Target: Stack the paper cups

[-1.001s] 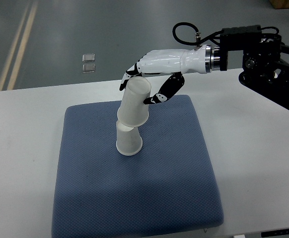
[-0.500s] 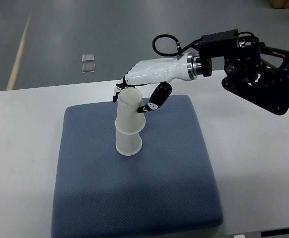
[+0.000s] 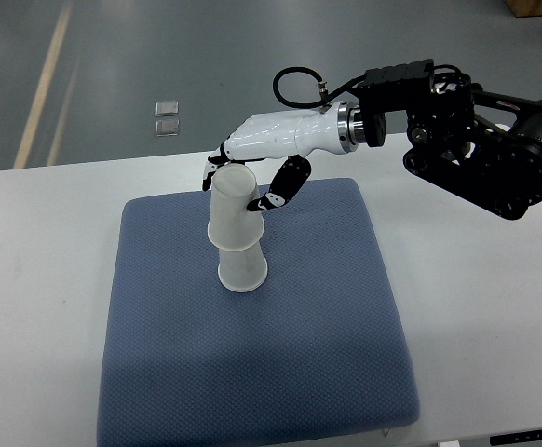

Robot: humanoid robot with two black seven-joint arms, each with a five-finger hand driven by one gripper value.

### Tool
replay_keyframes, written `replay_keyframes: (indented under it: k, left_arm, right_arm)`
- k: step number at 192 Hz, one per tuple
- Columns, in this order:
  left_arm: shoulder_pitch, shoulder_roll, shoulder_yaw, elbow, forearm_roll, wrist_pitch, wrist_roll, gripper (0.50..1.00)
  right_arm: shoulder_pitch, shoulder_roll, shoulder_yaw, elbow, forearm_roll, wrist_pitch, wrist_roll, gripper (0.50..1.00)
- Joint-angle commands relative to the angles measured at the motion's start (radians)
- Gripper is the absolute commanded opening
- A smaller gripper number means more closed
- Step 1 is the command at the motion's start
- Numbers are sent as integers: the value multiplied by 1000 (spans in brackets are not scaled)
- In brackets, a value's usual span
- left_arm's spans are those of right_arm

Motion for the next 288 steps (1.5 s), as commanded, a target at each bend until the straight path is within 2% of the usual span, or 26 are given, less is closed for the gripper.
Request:
replay_keyframes:
  k: [1,51,72,114,129,148,235,261,288]
  left_arm:
    - [0,0,0,0,-1,-1,0,1000]
    - [0,0,-2,0,-1,-1,1,1000]
    - [0,0,0,0,1,1,0,1000]
    - [0,0,0,0,1,-1,1,1000]
    - [0,0,0,0,1,-1,0,1000]
    - [0,0,0,0,1,-1,0,1000]
    - [0,0,0,0,-1,-1,0,1000]
    - [0,0,0,0,1,-1,1,1000]
    - [0,0,0,0,1,-1,1,1000]
  right_arm:
    - [-2,5,0,0,-1,0,-21,592]
    - [-8,13,-3,1,-3,2,-27,613]
    - [-12,13,-14,1,-12,0,-27,641]
    - [-34,25,-28,1,-27,-3,-27,784]
    - [-34,25,-28,0,-27,-10,-27,825]
    - [-34,25,-29,1,-27,-14,-27,850]
    - [-69,-3,5,-14,-4,-21,-28,858]
    - [-158,-1,176,-77,31,-37,-61,858]
    - [-258,16,393,-189,115,-50,-91,858]
